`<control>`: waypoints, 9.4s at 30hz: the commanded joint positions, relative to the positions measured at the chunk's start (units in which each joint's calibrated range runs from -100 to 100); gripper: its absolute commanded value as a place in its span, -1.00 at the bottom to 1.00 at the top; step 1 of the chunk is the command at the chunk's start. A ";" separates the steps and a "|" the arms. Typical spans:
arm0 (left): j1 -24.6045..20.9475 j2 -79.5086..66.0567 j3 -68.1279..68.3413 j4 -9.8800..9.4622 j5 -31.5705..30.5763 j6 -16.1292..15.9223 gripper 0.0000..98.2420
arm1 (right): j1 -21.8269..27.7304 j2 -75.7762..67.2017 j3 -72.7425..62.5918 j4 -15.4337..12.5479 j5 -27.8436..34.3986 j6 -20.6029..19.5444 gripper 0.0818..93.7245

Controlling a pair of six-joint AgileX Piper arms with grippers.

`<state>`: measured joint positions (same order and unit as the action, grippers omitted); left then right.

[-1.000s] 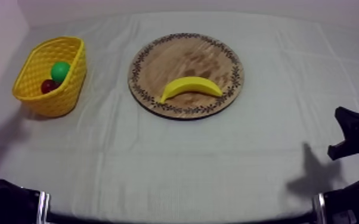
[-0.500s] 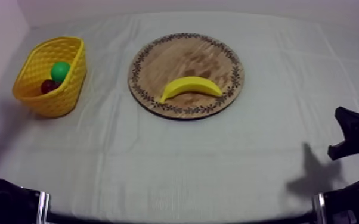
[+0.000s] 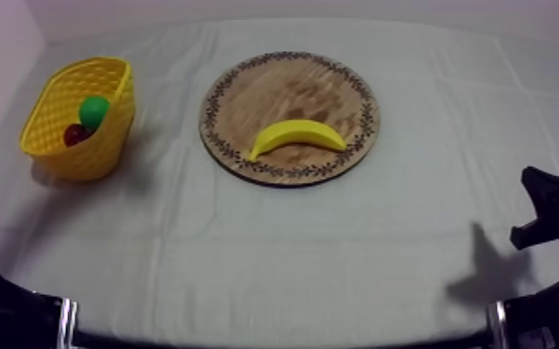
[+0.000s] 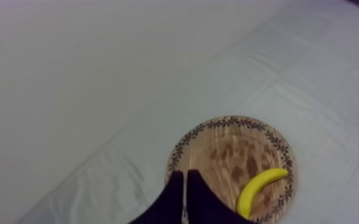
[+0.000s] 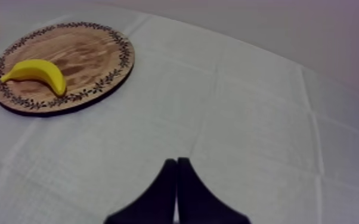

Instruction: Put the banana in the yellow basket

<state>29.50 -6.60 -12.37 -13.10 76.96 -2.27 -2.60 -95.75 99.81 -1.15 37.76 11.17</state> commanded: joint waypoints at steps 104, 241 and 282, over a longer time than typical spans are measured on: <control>4.47 62.67 -14.60 -2.74 -8.43 -10.46 -0.33 | -0.01 0.00 -0.03 0.00 -0.02 0.04 -0.99; -27.65 -41.92 51.19 1.83 -18.73 6.13 -1.00 | 0.00 0.00 -0.03 0.00 -0.02 0.04 -0.99; -29.65 -93.14 111.22 8.07 -41.66 0.84 -1.00 | 0.00 0.00 -0.03 0.00 -0.02 0.04 -0.99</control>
<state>-0.14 -99.70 98.63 -5.61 35.69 -0.69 -2.60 -95.75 99.81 -1.15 37.76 11.20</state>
